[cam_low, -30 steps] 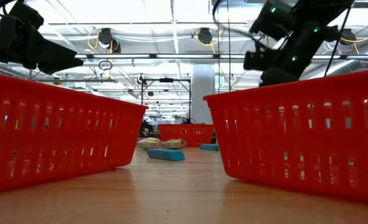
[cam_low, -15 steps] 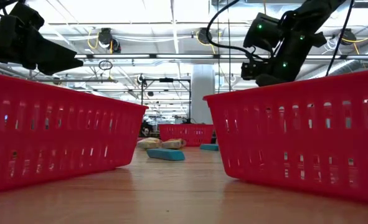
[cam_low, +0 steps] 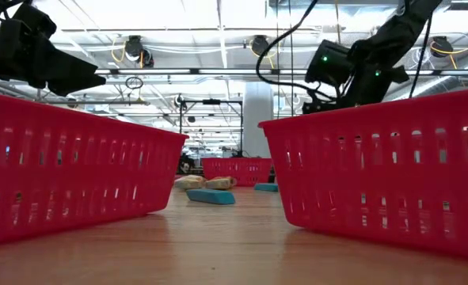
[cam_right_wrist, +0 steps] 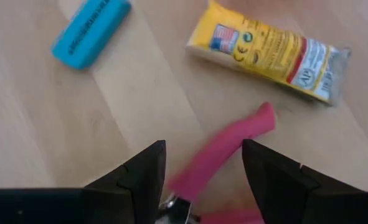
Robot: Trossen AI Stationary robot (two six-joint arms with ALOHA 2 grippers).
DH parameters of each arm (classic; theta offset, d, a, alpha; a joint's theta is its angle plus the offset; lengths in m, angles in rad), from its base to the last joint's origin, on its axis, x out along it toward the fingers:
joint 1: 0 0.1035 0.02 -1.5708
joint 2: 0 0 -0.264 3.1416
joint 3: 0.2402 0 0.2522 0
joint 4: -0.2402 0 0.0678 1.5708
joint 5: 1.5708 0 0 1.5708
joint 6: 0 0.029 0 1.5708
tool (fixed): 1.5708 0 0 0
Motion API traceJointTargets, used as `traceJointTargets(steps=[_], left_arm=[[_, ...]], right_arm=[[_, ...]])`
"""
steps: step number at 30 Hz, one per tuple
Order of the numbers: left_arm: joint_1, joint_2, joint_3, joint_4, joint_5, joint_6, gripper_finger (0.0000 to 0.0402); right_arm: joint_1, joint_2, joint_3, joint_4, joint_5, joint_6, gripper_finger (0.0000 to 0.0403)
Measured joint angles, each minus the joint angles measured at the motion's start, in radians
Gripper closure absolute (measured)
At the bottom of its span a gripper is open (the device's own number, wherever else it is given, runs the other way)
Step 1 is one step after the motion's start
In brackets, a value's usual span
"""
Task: Pick & Place School Supplies
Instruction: Put the middle pink puncher into the top red basket
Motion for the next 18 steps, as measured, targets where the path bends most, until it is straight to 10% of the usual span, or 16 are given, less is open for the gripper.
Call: traceJointTargets(steps=[12, 18], left_arm=[[0.000, 0.000, 0.000, -0.010, 0.000, -0.004, 0.0128], [0.000, 0.000, 0.000, -0.017, 0.000, -0.008, 0.0128]], right_arm=[[0.007, 0.116, 0.004, 0.068, -0.012, -0.015, 0.0206], [0.037, 0.123, 0.002, 0.065, 0.002, -0.022, 0.0312]])
